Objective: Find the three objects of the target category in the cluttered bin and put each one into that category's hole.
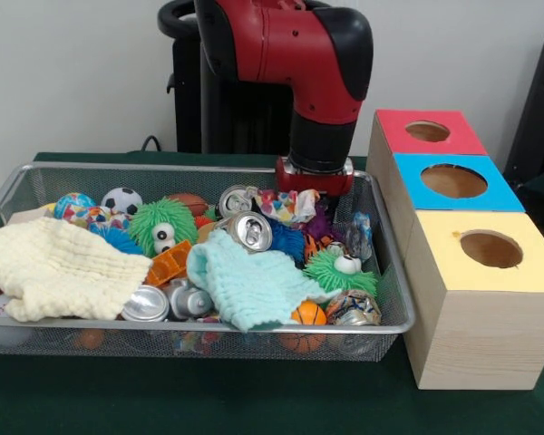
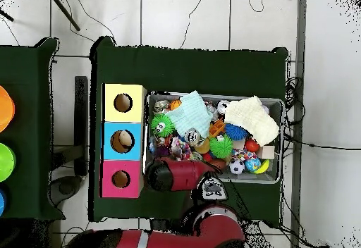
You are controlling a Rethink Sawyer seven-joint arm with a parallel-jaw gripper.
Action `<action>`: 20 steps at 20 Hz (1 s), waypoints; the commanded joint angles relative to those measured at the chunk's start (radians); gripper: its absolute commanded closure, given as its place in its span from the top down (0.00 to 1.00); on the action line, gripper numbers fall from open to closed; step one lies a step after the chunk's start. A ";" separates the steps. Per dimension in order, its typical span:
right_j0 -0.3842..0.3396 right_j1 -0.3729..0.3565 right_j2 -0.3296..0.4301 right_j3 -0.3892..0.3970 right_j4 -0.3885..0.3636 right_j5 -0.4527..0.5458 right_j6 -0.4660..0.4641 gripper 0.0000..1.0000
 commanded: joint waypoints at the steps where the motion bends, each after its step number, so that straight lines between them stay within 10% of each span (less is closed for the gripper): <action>1: -0.018 0.139 0.124 -0.260 0.030 0.178 0.013 1.00; 13: -0.008 0.140 0.159 -0.370 -0.001 0.288 0.012 1.00; 20: -0.026 0.017 0.141 -0.208 -0.025 0.256 0.052 1.00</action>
